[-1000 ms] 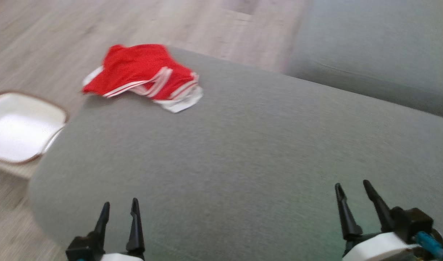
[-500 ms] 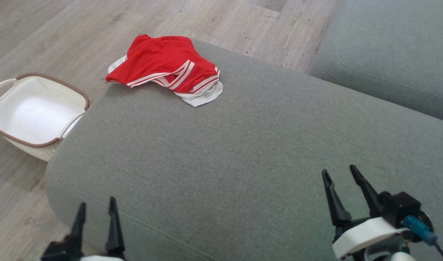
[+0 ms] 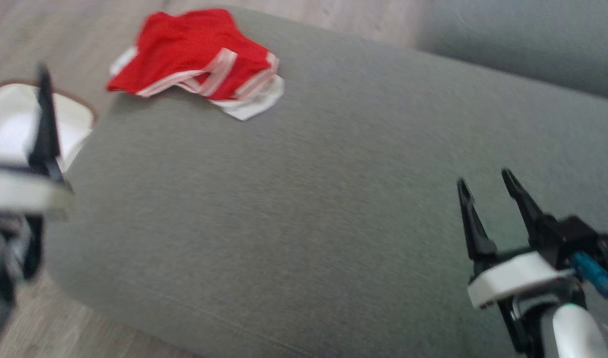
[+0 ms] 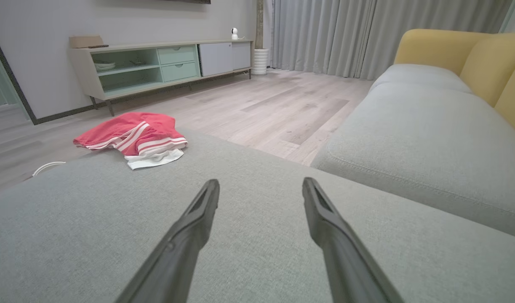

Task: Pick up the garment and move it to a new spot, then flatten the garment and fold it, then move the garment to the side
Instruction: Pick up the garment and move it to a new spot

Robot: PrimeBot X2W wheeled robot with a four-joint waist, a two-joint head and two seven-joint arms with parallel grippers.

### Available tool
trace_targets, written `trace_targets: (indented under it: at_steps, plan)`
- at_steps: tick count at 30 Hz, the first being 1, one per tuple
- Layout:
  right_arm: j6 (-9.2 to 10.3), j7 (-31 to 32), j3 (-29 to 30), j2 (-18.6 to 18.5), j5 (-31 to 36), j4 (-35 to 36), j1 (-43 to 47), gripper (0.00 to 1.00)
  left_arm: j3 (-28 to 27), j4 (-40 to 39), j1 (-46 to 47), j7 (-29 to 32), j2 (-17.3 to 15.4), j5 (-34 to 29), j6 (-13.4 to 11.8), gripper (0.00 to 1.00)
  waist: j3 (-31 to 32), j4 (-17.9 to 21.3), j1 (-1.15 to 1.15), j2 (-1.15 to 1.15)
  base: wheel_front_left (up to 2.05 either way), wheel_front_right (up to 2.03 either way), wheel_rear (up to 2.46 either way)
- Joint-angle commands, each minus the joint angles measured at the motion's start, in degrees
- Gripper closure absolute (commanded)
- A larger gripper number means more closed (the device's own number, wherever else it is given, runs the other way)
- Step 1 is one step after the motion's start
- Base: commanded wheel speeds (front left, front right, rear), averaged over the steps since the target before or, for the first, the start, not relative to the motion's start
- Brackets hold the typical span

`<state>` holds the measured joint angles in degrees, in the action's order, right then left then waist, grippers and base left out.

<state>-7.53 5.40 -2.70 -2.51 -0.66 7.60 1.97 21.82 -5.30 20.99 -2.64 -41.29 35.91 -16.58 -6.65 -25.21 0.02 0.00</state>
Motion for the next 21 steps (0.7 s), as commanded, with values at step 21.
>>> trace_targets:
  at_steps: [21]
  plan:
    - [0.04, 5.9, -2.5, -0.4, 6.5, 14.0, -6.4, 0.0, 2.2, 39.8, 34.6, 14.4, 3.4, 4.3, 15.4, 0.0, -21.2, 19.7, -0.02, 0.0, 0.0, 0.0, 0.0]
